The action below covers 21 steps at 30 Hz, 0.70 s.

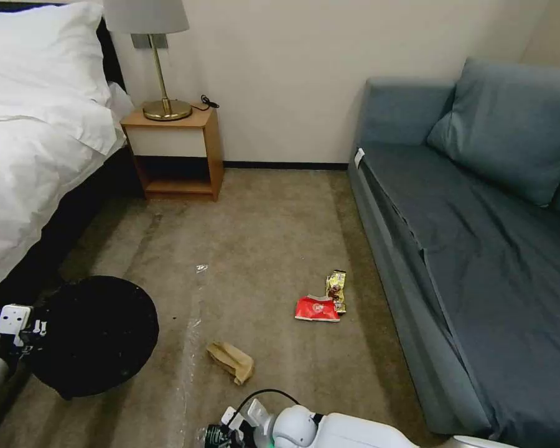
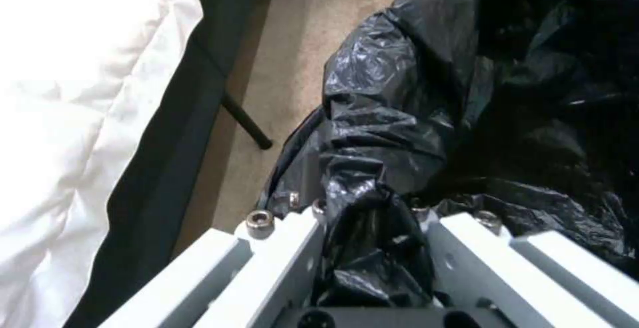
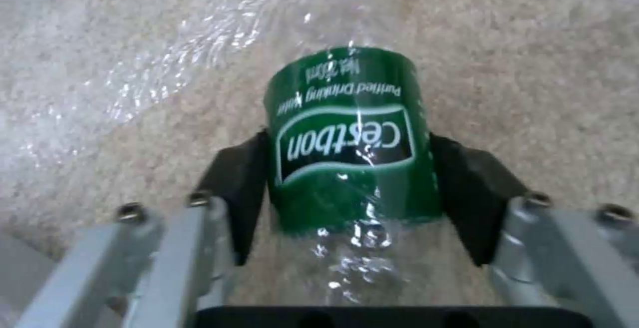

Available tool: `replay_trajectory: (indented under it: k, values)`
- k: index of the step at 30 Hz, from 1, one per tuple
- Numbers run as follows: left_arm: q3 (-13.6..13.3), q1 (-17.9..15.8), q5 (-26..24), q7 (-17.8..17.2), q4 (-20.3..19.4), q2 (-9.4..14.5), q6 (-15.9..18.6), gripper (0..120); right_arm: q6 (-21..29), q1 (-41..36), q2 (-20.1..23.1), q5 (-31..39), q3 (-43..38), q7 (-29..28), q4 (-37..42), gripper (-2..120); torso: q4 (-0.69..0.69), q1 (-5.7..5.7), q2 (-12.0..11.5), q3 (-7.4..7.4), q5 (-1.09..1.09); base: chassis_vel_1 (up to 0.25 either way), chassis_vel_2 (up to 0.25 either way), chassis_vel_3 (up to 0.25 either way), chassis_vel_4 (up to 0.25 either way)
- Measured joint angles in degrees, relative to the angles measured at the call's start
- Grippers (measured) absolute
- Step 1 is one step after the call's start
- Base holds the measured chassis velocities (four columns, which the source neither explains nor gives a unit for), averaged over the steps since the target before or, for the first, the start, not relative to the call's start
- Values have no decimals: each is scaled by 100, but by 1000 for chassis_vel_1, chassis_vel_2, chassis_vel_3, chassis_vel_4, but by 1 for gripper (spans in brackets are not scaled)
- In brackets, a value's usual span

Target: Pick up the trash bin, then pick up the garbage on the floor and place it into the trash bin.

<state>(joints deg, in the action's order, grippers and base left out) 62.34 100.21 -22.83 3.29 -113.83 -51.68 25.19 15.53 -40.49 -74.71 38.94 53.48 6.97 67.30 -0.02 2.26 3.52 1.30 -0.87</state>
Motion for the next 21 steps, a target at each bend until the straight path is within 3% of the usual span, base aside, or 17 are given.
replay_trajectory:
  k: [5,11,14,21]
  values:
    - [37,46,-19,4,-51,-17,-1,1,-50,-13,5,-5,32,49,35,31,-1,0,0,0,-2,0,0,0,0]
    - [66,111,-18,5,-106,-59,-1,1,-29,22,71,-6,-3,24,226,19,0,0,0,0,-2,0,0,0,0]
    - [67,122,-16,5,-112,-62,-1,1,-1,35,115,-5,-31,3,331,17,0,0,0,0,-1,0,0,0,0]
    - [138,264,-18,6,-226,-62,1,1,435,226,783,88,-334,-218,1656,17,0,0,0,0,0,0,0,0,0]
